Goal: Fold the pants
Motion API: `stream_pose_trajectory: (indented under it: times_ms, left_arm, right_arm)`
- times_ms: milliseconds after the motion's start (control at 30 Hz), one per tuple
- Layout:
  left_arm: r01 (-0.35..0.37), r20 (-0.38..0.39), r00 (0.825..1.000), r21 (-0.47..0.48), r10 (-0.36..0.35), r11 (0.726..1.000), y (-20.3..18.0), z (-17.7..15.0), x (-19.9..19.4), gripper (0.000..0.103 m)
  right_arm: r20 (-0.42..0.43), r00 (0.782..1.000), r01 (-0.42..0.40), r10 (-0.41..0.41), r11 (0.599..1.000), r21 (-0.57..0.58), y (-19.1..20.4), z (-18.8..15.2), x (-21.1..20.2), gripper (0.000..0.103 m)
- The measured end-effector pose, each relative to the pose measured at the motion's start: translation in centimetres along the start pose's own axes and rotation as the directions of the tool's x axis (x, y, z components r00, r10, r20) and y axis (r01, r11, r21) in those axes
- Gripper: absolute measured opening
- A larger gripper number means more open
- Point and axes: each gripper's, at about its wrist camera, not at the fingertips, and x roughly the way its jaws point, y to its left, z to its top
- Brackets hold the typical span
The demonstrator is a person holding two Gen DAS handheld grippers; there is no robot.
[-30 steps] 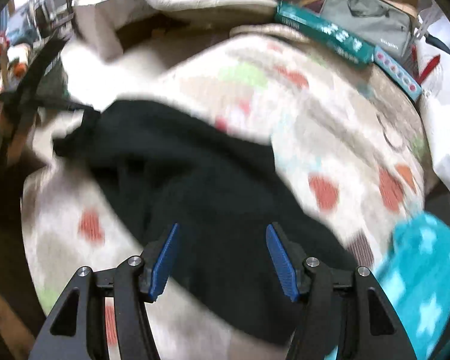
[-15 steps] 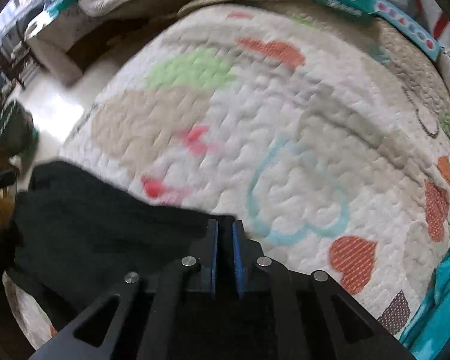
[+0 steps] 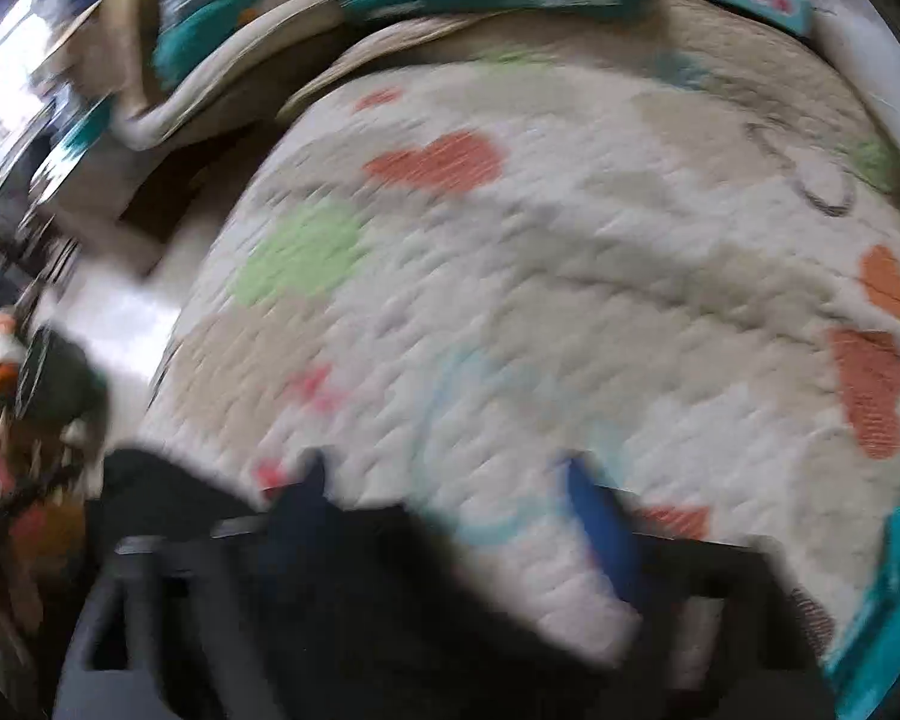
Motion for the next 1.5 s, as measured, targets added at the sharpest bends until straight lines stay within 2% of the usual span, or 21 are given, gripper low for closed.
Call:
stream_pose_trajectory:
  times_ms: [67,133,200,233,267,433,467,500,533,633,667,767,833,867,900,967,1000,1033,1067,1267,1500]
  left_arm:
    - [-0.007,0.004,1.000,-0.002,0.007,1.000,0.1,0.0,-0.1,0.035]
    - [-0.017,0.009,1.000,-0.002,0.017,1.000,0.2,-0.1,-0.1,0.035]
    - [-0.018,0.015,1.000,-0.009,0.018,1.000,0.4,0.0,-0.2,0.035]
    - [-0.018,0.017,1.000,-0.014,0.019,1.000,0.4,0.1,-0.3,0.035]
    - [-0.020,0.020,1.000,-0.019,0.020,1.000,0.5,0.1,-0.3,0.035]
    - [-0.007,0.026,1.000,-0.047,0.009,0.999,1.0,0.4,-0.4,0.035]
    - [-0.009,0.027,1.000,-0.049,0.011,0.999,1.0,0.3,-0.4,0.035]
    - [-0.009,0.028,1.000,-0.052,0.011,0.999,1.0,0.4,-0.4,0.035]
    - [-0.007,0.029,1.000,-0.055,0.008,0.998,1.0,0.4,-0.3,0.035]
    - [0.000,0.027,1.000,-0.061,0.002,0.998,1.0,0.5,-0.2,0.035]
    - [0.003,0.023,1.000,-0.059,-0.002,0.998,0.9,0.5,0.0,0.035]
    - [0.011,-0.009,1.000,-0.037,-0.012,0.999,0.5,0.3,0.5,0.037]
    - [0.000,-0.044,0.999,-0.004,-0.001,1.000,0.2,-0.1,1.1,0.043]
    - [-0.017,-0.069,0.997,0.017,0.018,1.000,0.0,-0.4,1.5,0.044]
    - [-0.029,-0.091,0.995,0.034,0.032,0.999,-0.2,-0.7,2.0,0.044]
    - [-0.062,-0.137,0.988,0.082,0.072,0.995,-0.9,-1.4,3.1,0.044]
    - [-0.082,-0.141,0.985,0.119,0.099,0.990,-1.4,-1.7,3.3,0.039]
    - [-0.113,-0.118,0.984,0.174,0.135,0.978,-2.3,-2.0,3.1,0.021]
    - [-0.123,-0.099,0.984,0.204,0.146,0.971,-2.8,-2.1,2.9,0.015]
    - [-0.119,-0.055,0.989,0.241,0.136,0.963,-4.6,-1.2,1.8,0.011]
    - [-0.222,0.021,0.975,0.243,0.223,0.944,-5.5,3.9,2.2,0.011]
  right_arm:
    - [-0.027,1.000,0.011,-0.013,0.998,-0.057,1.1,-1.2,0.9,0.087]
    - [-0.061,0.998,0.029,-0.035,0.995,-0.096,2.4,-2.0,2.4,0.075]
    - [-0.066,0.998,0.002,-0.010,0.993,-0.115,3.1,-2.5,3.0,0.039]
    - [-0.047,0.998,0.027,-0.034,0.991,-0.133,3.8,-2.5,2.7,0.028]
    - [-0.041,0.998,0.051,-0.058,0.989,-0.141,4.1,-2.4,2.5,0.012]
    - [0.024,0.993,0.121,-0.119,0.991,-0.057,2.5,-0.5,0.9,0.006]
    - [0.028,0.990,0.143,-0.142,0.989,-0.038,2.1,0.0,0.8,0.004]
    - [0.040,0.978,0.207,-0.206,0.978,-0.030,1.6,0.6,0.8,0.000]
    - [0.047,0.962,0.269,-0.268,0.963,-0.015,0.9,1.2,0.8,0.000]
    - [0.049,0.924,0.374,-0.379,0.923,0.091,-1.9,2.9,0.2,0.000]
    - [0.047,0.921,0.380,-0.387,0.917,0.120,-2.8,3.2,-0.1,0.001]
    - [0.056,0.968,0.230,-0.244,0.955,0.189,-4.1,3.1,-1.1,0.005]
    - [0.061,0.976,0.200,-0.210,0.970,0.137,-3.2,2.4,-1.7,0.030]
    - [0.062,0.976,0.200,-0.207,0.974,0.104,-2.5,1.9,-1.9,0.067]
    - [0.069,0.978,0.194,-0.199,0.979,0.070,-1.9,1.2,-2.2,0.084]
    - [0.072,0.982,0.176,-0.177,0.984,0.017,-1.1,0.0,-2.4,0.083]
    - [0.061,0.986,0.156,-0.156,0.988,0.000,-0.9,-0.5,-2.3,0.083]
    - [0.050,0.989,0.137,-0.137,0.990,-0.006,-0.9,-0.8,-2.3,0.082]
    - [0.041,0.991,0.130,-0.129,0.992,-0.008,-0.9,-1.2,-2.1,0.081]
    - [0.023,0.998,0.065,-0.064,0.998,-0.019,-0.4,-1.5,-0.5,0.080]
    - [-0.010,0.999,0.031,-0.031,0.999,-0.016,1.0,-0.5,2.3,0.078]
